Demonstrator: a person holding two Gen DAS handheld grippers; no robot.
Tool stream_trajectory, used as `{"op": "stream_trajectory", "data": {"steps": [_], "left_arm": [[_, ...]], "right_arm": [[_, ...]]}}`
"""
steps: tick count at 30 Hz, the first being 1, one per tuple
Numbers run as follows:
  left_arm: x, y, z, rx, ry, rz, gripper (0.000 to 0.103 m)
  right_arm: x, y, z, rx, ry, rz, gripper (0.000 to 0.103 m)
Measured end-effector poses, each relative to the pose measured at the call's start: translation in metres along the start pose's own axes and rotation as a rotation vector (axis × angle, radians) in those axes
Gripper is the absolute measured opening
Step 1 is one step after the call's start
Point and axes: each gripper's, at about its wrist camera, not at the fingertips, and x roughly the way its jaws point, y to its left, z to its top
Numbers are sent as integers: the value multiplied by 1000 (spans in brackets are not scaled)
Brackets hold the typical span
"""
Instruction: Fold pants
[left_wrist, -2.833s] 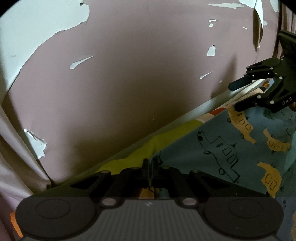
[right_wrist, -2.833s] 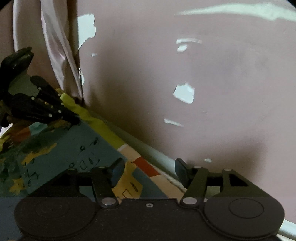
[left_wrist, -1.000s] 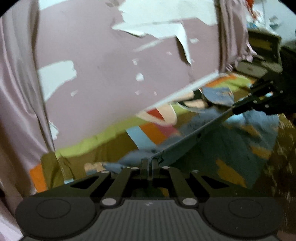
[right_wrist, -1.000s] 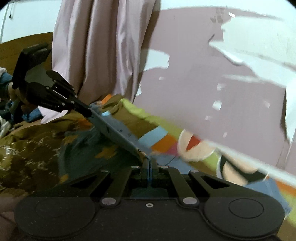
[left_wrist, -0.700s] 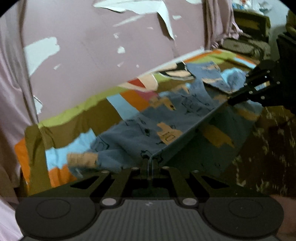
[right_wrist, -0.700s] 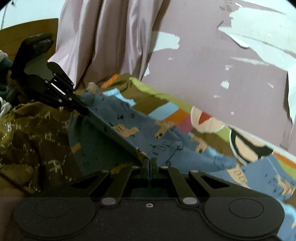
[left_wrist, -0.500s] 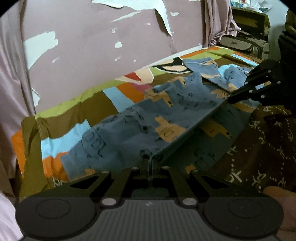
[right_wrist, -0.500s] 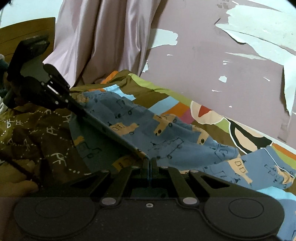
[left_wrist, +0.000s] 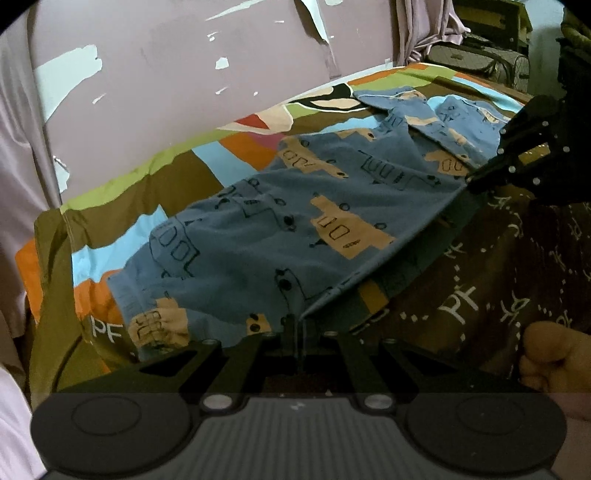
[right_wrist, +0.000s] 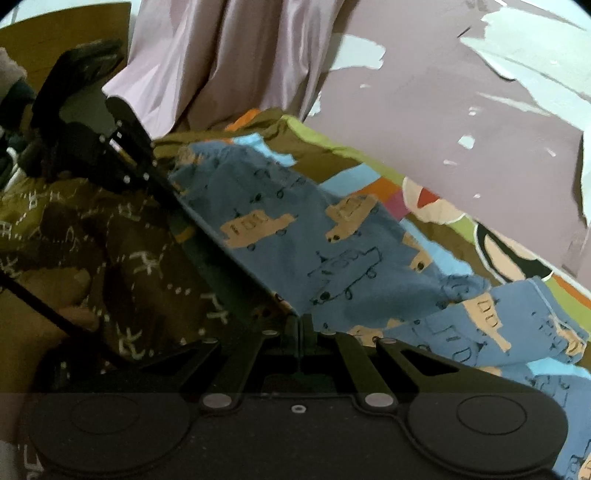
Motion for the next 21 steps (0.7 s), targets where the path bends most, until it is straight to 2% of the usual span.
{"op": "stream_trajectory", "data": {"steps": [13, 16, 19, 21], "left_arm": [[10, 2, -1, 13, 50, -27, 3], [11, 4, 0, -6, 64, -46, 6], [6, 8, 5, -44, 59, -74, 15], [-2, 12, 8, -94, 41, -99, 32]], "right_arm": [[14, -7, -6, 24, 73, 39, 0], [14, -10, -7, 46, 80, 47, 4], [9, -12, -7, 69, 85, 35, 11], [0, -17, -7, 110, 73, 23, 20]]}}
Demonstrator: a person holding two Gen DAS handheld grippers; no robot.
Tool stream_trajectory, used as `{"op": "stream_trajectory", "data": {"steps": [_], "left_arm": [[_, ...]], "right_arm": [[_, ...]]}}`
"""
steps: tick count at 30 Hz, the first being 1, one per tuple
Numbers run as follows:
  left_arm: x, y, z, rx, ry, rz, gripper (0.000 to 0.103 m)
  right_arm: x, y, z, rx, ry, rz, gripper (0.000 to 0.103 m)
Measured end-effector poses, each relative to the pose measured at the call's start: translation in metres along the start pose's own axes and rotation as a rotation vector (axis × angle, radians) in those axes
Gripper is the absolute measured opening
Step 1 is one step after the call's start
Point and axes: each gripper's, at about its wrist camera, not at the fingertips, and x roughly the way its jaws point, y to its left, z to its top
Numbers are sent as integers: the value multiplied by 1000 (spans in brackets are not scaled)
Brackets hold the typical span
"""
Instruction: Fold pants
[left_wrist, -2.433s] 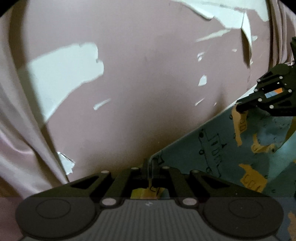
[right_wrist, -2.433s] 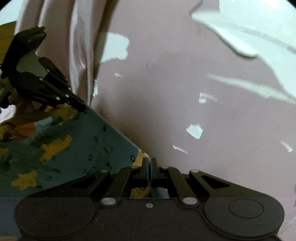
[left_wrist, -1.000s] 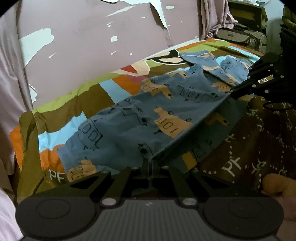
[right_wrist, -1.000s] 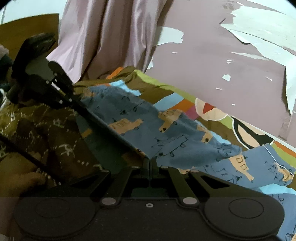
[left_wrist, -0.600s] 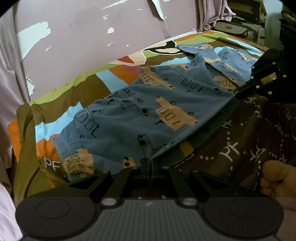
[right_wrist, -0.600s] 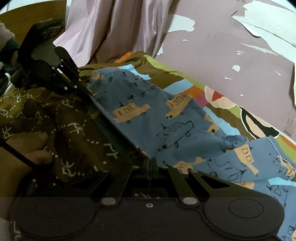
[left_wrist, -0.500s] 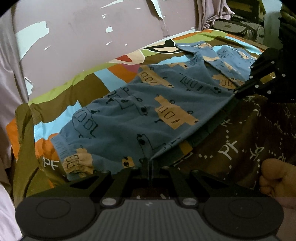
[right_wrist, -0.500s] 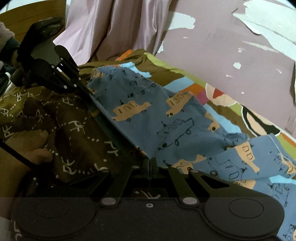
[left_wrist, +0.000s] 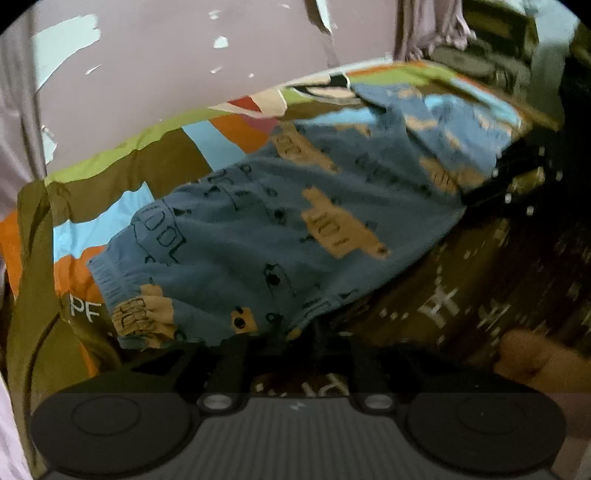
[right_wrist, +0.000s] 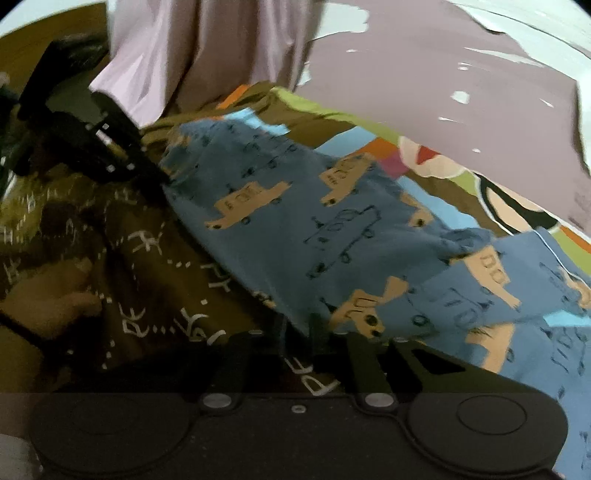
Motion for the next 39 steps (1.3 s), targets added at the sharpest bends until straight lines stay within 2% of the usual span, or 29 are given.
{"op": "stream_trajectory", "data": {"steps": [2, 7, 9, 14, 16, 19, 21, 24, 26, 29, 33, 35, 39], "left_arm": [[-8, 4, 2, -60, -29, -14, 47], [-5, 4, 14, -181, -74, -26, 49], [4, -3, 20, -186, -66, 5, 50], [31, -19, 21, -144, 24, 73, 55], [34, -23, 17, -119, 32, 88, 57], [31, -26, 15, -120, 35, 88, 67], [30, -28, 17, -127, 38, 82, 78], [26, -38, 30, -129, 8, 69, 86], [22, -47, 43, -116, -36, 41, 88], [21, -63, 69, -91, -127, -40, 95], [34, -85, 103, -82, -208, -186, 101], [47, -94, 113, -85, -222, -256, 103], [81, -105, 123, -156, -184, -333, 103]], "right_arm": [[-8, -5, 0, 33, -22, -27, 31], [-9, -20, 8, 132, -105, -104, 42], [0, -21, 14, 128, -121, -138, 52], [18, -20, 5, 91, -15, -234, 55], [15, -20, -3, 92, 14, -264, 61], [2, -22, -10, 111, 19, -289, 66], [-8, -22, -12, 127, 13, -317, 75], [-24, -21, -15, 180, -8, -348, 83], [-38, -17, -15, 217, -30, -378, 90], [-58, -18, -12, 243, -72, -413, 101], [-89, -34, -12, 218, -56, -458, 102], [-103, -48, -14, 222, -42, -465, 102], [-127, -83, -17, 265, 4, -438, 102]]}}
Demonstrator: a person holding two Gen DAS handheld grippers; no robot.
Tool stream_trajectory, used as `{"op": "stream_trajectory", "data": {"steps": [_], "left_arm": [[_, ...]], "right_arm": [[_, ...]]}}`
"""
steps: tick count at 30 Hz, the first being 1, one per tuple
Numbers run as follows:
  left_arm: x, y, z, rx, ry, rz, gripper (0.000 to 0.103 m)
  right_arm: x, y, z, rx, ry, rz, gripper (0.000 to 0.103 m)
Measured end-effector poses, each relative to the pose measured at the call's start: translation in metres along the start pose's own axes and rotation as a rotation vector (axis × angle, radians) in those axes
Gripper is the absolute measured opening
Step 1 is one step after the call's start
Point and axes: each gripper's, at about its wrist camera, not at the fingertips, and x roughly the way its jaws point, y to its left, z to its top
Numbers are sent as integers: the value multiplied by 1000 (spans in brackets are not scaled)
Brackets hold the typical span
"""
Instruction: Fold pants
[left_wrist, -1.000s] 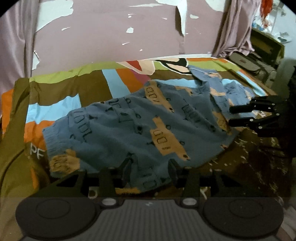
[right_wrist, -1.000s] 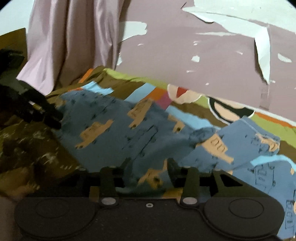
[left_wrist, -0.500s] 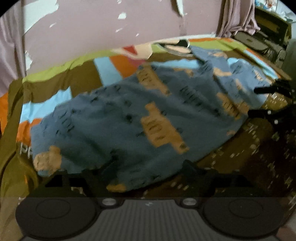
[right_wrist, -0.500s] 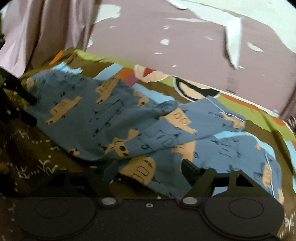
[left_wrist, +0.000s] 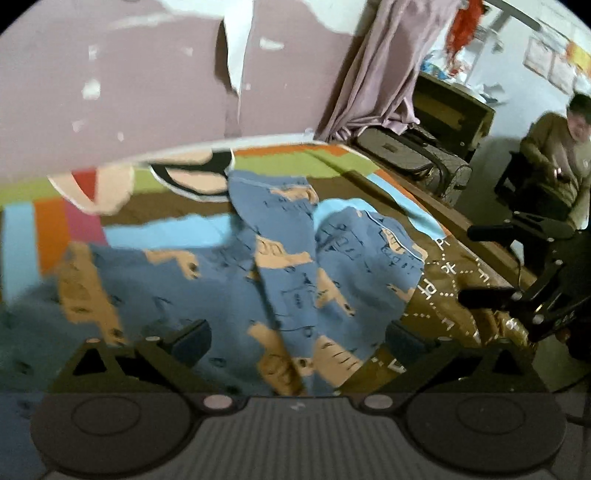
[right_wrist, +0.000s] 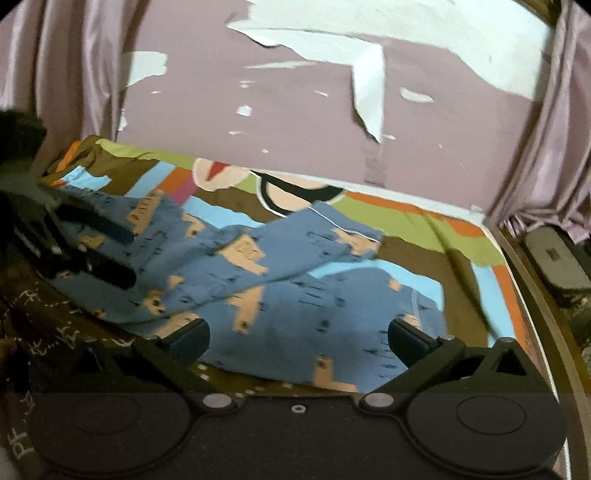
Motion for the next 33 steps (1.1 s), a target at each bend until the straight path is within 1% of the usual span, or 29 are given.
{"op": "stream_trajectory", "data": {"steps": [3, 6, 10, 13, 15, 16, 18, 19, 21, 22, 24, 25, 27, 30, 31, 33], "left_arm": [[16, 3, -1, -99, -6, -65, 103], [30, 9, -2, -209, -12, -134, 103], [44, 20, -3, -330, -39, -172, 102], [47, 30, -5, -406, -64, -189, 89], [50, 35, -5, -430, -68, -177, 78], [50, 37, -6, -436, -67, -166, 74], [52, 40, -6, -452, -53, -151, 55], [55, 42, -6, -462, -42, -143, 52], [58, 45, -6, -478, -26, -134, 41], [61, 46, -6, -486, -20, -130, 38], [63, 49, -5, -504, -10, -127, 31], [63, 50, -4, -512, -7, -123, 29], [65, 51, -4, -518, 8, -109, 19], [68, 52, -4, -511, 27, -89, 12], [68, 51, -4, -508, 30, -87, 11], [67, 50, -5, -497, 34, -78, 7]], "right_arm": [[7, -21, 9, 45, 39, 32, 102], [25, -35, 24, 110, 87, 112, 102], [59, -44, 52, 169, 157, 206, 102], [92, -46, 80, 196, 205, 272, 102], [114, -44, 98, 202, 238, 309, 101], [125, -42, 107, 201, 252, 319, 100], [149, -39, 124, 203, 275, 326, 93], [160, -38, 131, 206, 281, 325, 91], [181, -33, 143, 214, 292, 306, 85], [191, -32, 148, 216, 299, 296, 83], [212, -28, 159, 204, 312, 262, 77], [221, -27, 162, 199, 318, 245, 75], [239, -27, 167, 211, 342, 214, 68], [261, -30, 168, 271, 387, 193, 60], [266, -30, 167, 286, 402, 186, 59], [273, -29, 164, 300, 416, 177, 54]]}}
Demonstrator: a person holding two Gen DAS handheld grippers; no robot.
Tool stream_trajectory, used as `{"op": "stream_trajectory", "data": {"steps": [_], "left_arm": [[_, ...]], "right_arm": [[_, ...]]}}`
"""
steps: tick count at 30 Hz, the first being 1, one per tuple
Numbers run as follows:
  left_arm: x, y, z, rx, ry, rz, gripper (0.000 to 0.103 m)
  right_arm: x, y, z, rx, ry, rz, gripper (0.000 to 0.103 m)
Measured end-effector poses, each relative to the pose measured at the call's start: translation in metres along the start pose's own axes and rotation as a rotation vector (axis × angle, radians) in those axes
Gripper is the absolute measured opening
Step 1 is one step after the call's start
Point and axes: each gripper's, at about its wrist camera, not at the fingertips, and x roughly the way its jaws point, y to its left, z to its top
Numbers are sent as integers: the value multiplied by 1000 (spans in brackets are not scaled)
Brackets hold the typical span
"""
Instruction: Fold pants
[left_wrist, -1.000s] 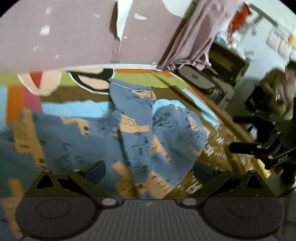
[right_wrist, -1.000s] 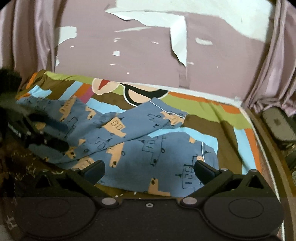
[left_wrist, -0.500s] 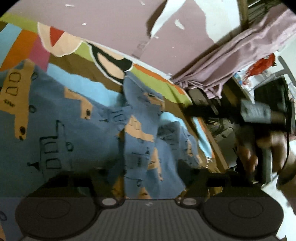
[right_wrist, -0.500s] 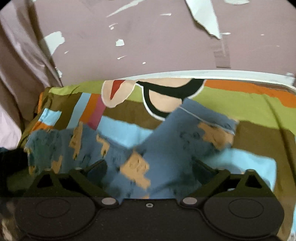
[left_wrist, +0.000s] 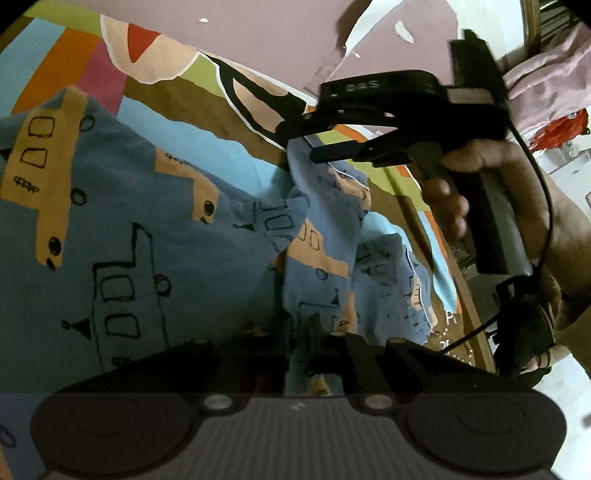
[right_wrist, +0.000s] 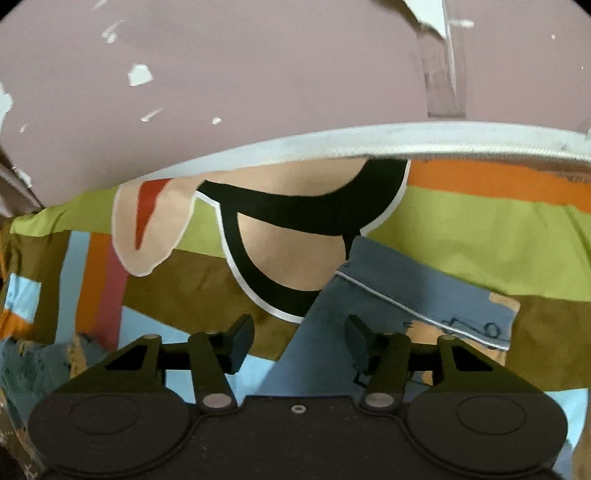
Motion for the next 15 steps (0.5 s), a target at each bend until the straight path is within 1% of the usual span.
{"op": "stream_trajectory", "data": {"steps": [1, 2, 3, 4, 5, 6, 10, 13, 15], "left_arm": [[0, -1, 0, 3, 1, 6, 5], [0, -1, -1, 5, 1, 12, 3], [0, -2, -1, 7, 0, 20, 2], [0, -3, -1, 11, -1, 26, 2], [-1, -5, -1, 17, -1, 30, 1], [-2, -6, 0, 28, -4, 36, 1], [-3, -17, -2, 92, -13, 53, 0], [-5, -24, -4, 128, -15, 64, 0], [-6, -28, -5, 155, -18, 71, 0]], "right_arm": [[3, 1, 1, 6, 1, -9, 52], [6, 1, 1, 9, 1, -18, 47], [7, 2, 1, 5, 2, -29, 36], [8, 3, 0, -1, -1, -43, 29], [8, 5, -1, -9, -8, -60, 12], [7, 7, -2, -20, -17, -71, 0], [-13, 2, -7, -20, -95, -72, 0], [-38, -12, -21, 16, -160, -37, 0], [-51, -18, -28, 19, -188, -24, 0]]}}
